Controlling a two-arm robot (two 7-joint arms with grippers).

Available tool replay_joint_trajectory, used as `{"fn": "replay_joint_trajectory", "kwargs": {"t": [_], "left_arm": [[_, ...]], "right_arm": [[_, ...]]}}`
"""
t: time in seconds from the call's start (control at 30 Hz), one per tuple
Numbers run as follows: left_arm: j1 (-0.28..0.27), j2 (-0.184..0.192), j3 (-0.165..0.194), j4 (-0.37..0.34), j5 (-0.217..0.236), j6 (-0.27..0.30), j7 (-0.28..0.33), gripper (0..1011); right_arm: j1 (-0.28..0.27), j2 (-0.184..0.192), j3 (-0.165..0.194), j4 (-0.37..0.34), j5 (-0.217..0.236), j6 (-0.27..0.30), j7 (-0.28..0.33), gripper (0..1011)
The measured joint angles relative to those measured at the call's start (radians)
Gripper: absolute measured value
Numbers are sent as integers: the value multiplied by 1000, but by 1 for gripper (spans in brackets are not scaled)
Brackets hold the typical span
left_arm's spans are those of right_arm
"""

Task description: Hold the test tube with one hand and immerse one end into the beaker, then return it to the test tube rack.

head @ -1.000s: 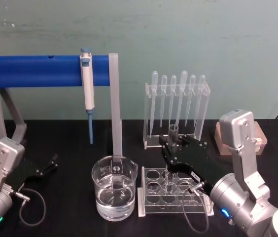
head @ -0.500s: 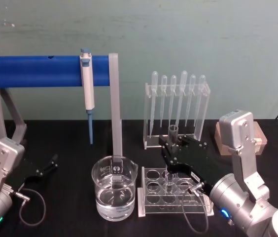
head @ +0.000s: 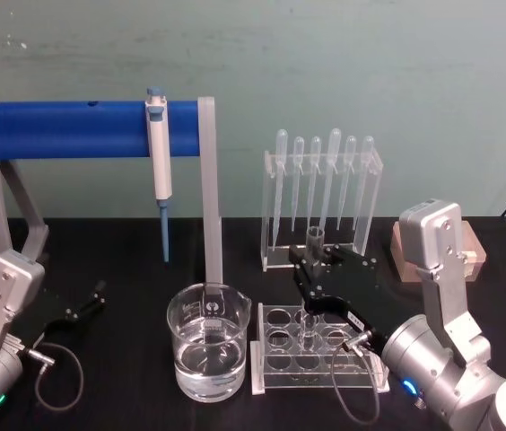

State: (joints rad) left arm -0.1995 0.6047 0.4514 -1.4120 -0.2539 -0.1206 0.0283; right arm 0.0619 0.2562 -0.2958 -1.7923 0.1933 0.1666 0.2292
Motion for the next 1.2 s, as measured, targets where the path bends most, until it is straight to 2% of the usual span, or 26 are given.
{"fn": "replay_joint_trajectory", "kwargs": {"t": [1.2], "left_arm": [[0,0,0,0,0,0,0,1000]], "right_arm": [[-29,-14,3,72,-18,-60,7,224]]}}
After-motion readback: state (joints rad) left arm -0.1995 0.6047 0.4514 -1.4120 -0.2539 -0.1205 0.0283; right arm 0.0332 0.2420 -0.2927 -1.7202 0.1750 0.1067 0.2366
